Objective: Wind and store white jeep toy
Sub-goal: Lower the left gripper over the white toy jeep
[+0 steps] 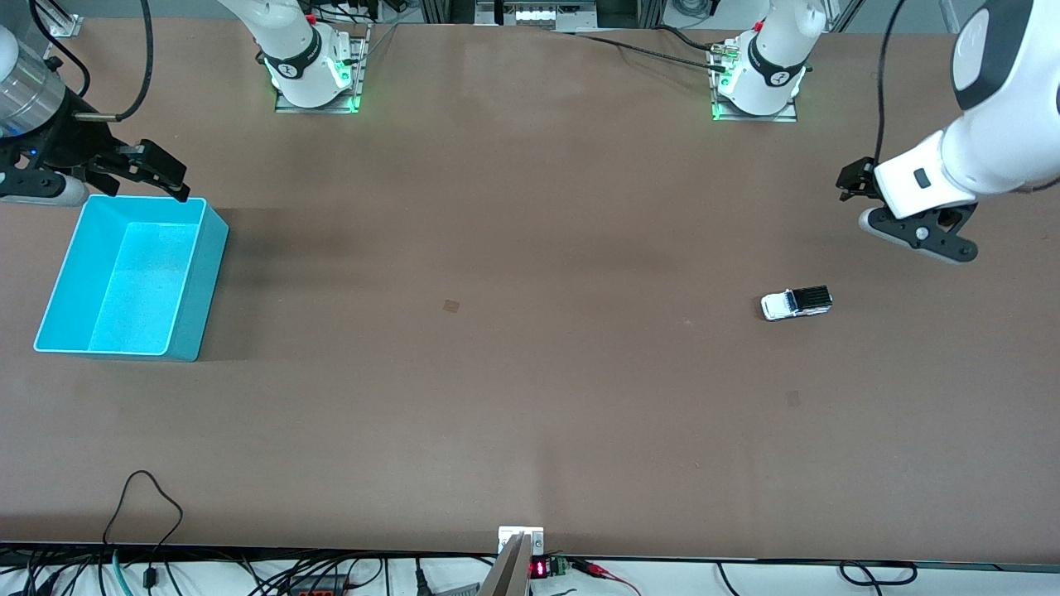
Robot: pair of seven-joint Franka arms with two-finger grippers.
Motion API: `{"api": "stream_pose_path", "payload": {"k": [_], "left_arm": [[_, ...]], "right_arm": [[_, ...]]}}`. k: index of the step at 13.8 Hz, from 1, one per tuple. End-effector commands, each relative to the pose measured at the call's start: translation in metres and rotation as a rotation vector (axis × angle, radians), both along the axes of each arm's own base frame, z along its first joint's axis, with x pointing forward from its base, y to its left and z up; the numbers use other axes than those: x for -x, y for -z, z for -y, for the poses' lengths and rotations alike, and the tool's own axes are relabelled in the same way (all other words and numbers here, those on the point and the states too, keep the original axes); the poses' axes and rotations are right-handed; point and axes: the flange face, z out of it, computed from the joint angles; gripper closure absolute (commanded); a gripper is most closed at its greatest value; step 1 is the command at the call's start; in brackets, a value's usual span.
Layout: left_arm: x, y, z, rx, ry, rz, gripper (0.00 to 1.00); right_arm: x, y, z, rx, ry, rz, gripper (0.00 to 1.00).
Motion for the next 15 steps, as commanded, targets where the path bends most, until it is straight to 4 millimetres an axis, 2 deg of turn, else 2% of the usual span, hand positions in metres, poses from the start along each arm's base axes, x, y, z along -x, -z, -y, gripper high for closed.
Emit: {"api": "stream_pose_path", "payload": {"k": [1, 2, 3, 4, 6, 8, 9, 11, 15], "left_arm": [[-0.012, 0.011, -0.018, 0.030, 0.167, -0.017, 0.00], [-0.013, 0.025, -0.023, 0.047, 0.219, -0.034, 0.00], [-0.011, 0.047, -0.026, 0.070, 0.287, -0.070, 0.00], [-0.008, 0.066, -0.039, 0.089, 0.327, -0.071, 0.00], [-0.006, 0.101, -0.052, 0.126, 0.481, -0.027, 0.00], [-0.002, 0.135, -0.062, 0.139, 0.604, 0.040, 0.00], [0.004, 0.156, -0.061, 0.140, 0.645, 0.067, 0.00], [0.013, 0.185, -0.056, 0.131, 0.723, 0.137, 0.00], [0.009, 0.247, -0.042, 0.146, 0.776, 0.152, 0.00]], "right_arm": [[0.005, -0.001, -0.005, 0.014, -0.021, 0.016, 0.00], [0.004, -0.001, -0.005, 0.016, -0.022, 0.019, 0.00], [0.003, -0.001, -0.004, 0.022, -0.022, 0.026, 0.00], [0.003, -0.001, -0.006, 0.022, -0.025, 0.026, 0.00], [0.005, -0.001, -0.015, 0.026, -0.044, 0.024, 0.00], [0.005, -0.001, -0.014, 0.034, -0.045, 0.026, 0.00], [0.005, -0.001, -0.014, 0.034, -0.043, 0.026, 0.00], [0.005, -0.001, -0.015, 0.034, -0.043, 0.026, 0.00], [0.005, -0.001, -0.014, 0.034, -0.043, 0.026, 0.00]]}}
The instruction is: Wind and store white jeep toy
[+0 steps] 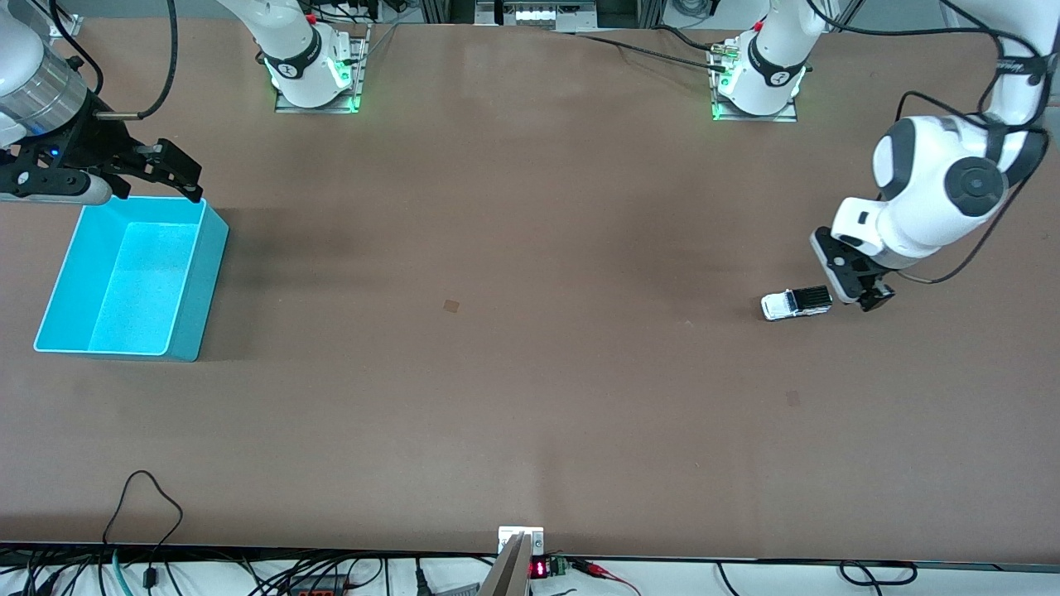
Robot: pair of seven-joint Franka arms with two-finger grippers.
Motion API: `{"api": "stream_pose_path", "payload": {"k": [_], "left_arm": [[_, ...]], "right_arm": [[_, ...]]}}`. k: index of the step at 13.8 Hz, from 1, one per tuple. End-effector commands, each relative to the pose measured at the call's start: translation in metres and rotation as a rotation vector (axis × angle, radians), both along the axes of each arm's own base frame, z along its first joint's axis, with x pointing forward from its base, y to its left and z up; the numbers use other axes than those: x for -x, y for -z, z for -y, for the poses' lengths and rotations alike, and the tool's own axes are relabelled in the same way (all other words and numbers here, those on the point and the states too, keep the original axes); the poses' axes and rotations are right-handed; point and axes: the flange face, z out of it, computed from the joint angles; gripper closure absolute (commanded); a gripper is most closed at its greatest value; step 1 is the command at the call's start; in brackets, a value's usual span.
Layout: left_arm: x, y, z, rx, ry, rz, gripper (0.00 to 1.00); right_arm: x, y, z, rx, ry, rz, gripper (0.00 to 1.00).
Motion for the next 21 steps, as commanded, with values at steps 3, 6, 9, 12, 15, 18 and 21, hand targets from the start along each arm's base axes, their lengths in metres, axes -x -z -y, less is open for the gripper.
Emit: {"api": "stream_pose_path", "payload": {"k": [3, 6, 9, 12, 15, 18, 21], "left_arm": [[-0.009, 0.057, 0.013, 0.005, 0.070, 0.034, 0.00], [-0.008, 0.065, 0.012, 0.008, 0.119, 0.024, 0.01], [-0.011, 0.085, 0.012, 0.015, 0.178, 0.054, 0.05], [-0.006, 0.101, 0.004, 0.018, 0.219, 0.076, 0.24], [-0.003, 0.102, 0.005, 0.019, 0.222, 0.072, 0.67], [-0.004, 0.100, 0.009, 0.019, 0.231, 0.072, 0.82], [-0.004, 0.101, 0.010, 0.018, 0.236, 0.068, 0.82]], "right_arm": [[0.005, -0.001, -0.001, 0.015, -0.013, 0.011, 0.00], [0.005, -0.001, -0.001, 0.015, -0.013, 0.009, 0.00], [0.006, -0.001, -0.003, 0.015, -0.018, 0.008, 0.00], [0.006, 0.000, -0.003, 0.015, -0.018, 0.006, 0.00], [0.006, -0.001, -0.003, 0.015, -0.016, 0.006, 0.00], [0.006, 0.000, -0.003, 0.015, -0.016, 0.006, 0.00], [0.006, -0.001, -0.003, 0.015, -0.016, 0.008, 0.00]]}}
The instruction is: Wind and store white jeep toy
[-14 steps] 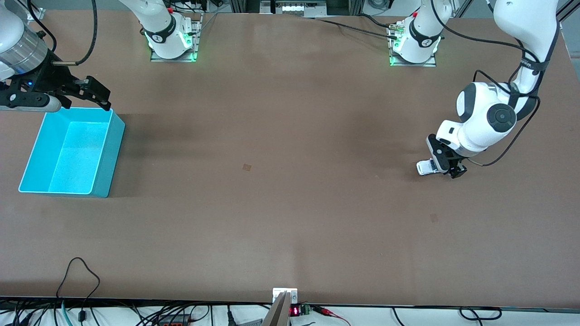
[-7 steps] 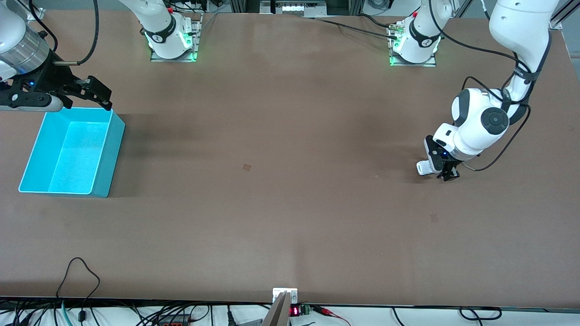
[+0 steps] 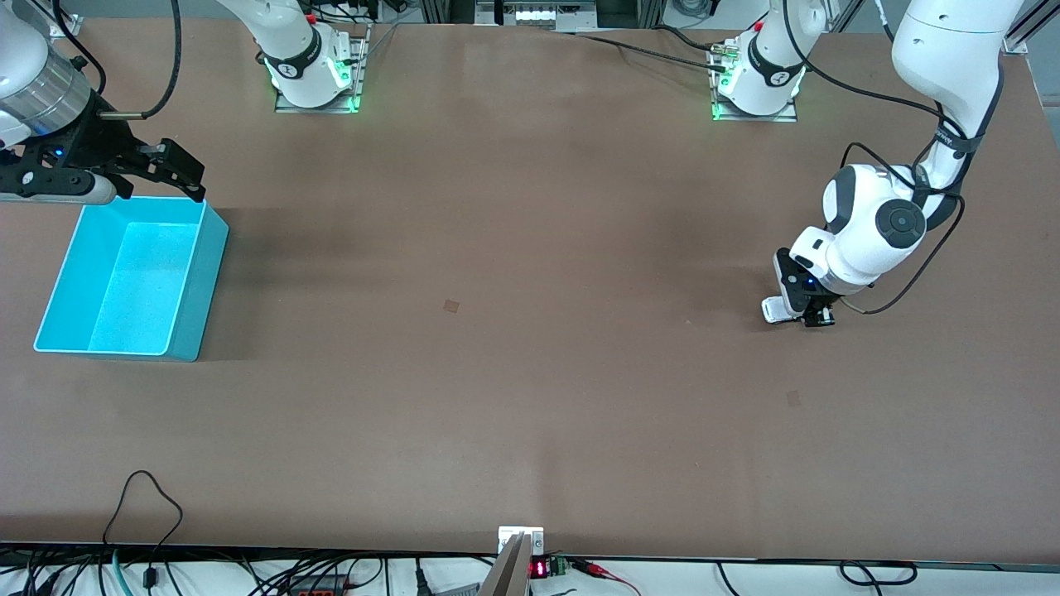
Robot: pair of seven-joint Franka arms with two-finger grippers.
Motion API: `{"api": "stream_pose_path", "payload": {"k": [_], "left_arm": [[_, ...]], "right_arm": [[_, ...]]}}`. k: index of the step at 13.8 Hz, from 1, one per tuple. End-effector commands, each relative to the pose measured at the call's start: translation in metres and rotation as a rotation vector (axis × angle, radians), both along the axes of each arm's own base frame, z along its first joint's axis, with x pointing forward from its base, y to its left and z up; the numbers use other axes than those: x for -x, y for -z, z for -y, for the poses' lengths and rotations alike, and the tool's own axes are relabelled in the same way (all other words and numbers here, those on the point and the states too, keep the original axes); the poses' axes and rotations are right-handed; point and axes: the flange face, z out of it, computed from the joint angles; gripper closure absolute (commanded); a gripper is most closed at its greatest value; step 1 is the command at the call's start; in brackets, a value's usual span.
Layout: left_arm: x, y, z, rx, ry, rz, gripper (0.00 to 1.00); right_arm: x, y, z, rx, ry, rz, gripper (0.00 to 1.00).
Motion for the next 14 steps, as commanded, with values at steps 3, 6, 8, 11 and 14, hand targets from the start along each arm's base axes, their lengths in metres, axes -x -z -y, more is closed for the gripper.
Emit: {"api": "stream_pose_path", "payload": {"k": [3, 6, 8, 11, 14], "left_arm": [[0.0024, 0.0041, 0.0012, -0.010, 0.089, -0.008, 0.81], [0.0001, 0.0022, -0.0014, -0.013, 0.129, -0.005, 0.81], [0.0003, 0.0030, 0.0011, -0.013, 0.135, -0.007, 0.81], [-0.0001, 0.0033, -0.0006, -0.014, 0.158, -0.007, 0.82], [0.0011, 0.0074, -0.0030, -0.012, 0.154, -0.015, 0.81]], "right_arm": [[0.0059, -0.0019, -0.0011, 0.015, -0.012, 0.009, 0.00], [0.0055, -0.0011, -0.0011, 0.015, -0.012, 0.007, 0.00], [0.0061, -0.0017, -0.0011, 0.015, -0.010, 0.008, 0.00], [0.0059, -0.0019, -0.0011, 0.015, -0.010, 0.009, 0.00], [0.0061, -0.0017, -0.0011, 0.015, -0.009, 0.008, 0.00]]}}
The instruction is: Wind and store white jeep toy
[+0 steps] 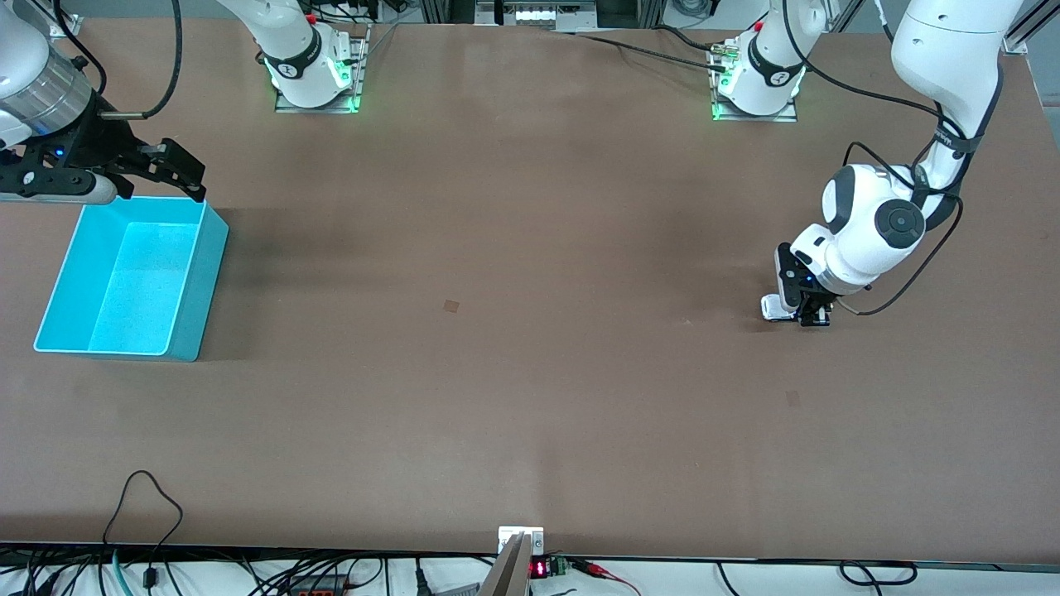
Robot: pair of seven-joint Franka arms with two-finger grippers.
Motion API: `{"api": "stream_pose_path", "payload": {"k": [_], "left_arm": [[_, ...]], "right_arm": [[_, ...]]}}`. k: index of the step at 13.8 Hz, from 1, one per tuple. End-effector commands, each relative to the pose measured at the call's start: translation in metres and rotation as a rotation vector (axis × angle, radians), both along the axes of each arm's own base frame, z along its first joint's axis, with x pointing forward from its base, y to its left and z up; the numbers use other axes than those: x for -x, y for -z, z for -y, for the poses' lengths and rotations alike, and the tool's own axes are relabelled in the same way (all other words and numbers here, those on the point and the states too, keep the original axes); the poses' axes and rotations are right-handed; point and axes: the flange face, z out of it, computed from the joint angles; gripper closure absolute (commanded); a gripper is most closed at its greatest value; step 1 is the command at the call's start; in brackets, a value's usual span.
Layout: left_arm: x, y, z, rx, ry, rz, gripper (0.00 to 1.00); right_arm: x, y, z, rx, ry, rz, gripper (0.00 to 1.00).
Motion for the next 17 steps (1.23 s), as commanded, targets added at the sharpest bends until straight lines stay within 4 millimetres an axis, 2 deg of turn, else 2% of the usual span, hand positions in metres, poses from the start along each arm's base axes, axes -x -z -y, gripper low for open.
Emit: {"api": "stream_pose_path", "payload": {"k": [1, 3, 5, 10, 14, 17], "left_arm": [[-0.001, 0.009, -0.006, -0.008, 0.026, -0.011, 0.81], [-0.002, 0.018, -0.023, -0.009, 0.004, -0.025, 0.81], [-0.003, 0.026, -0.060, -0.008, 0.012, -0.033, 0.81], [-0.004, 0.038, -0.130, -0.006, 0.044, -0.051, 0.81], [-0.004, 0.038, -0.155, -0.006, 0.013, -0.048, 0.81], [-0.012, 0.039, -0.163, -0.006, 0.006, -0.058, 0.81]], "right_arm": [[0.006, -0.002, 0.000, 0.015, -0.007, 0.008, 0.00], [0.005, -0.001, 0.000, 0.015, -0.006, 0.008, 0.00], [0.006, -0.002, 0.000, 0.015, -0.004, 0.008, 0.00], [0.005, -0.001, 0.000, 0.014, -0.005, 0.012, 0.00], [0.006, -0.002, -0.001, 0.014, -0.008, 0.011, 0.00], [0.006, -0.002, -0.007, 0.014, -0.017, 0.012, 0.00]]}}
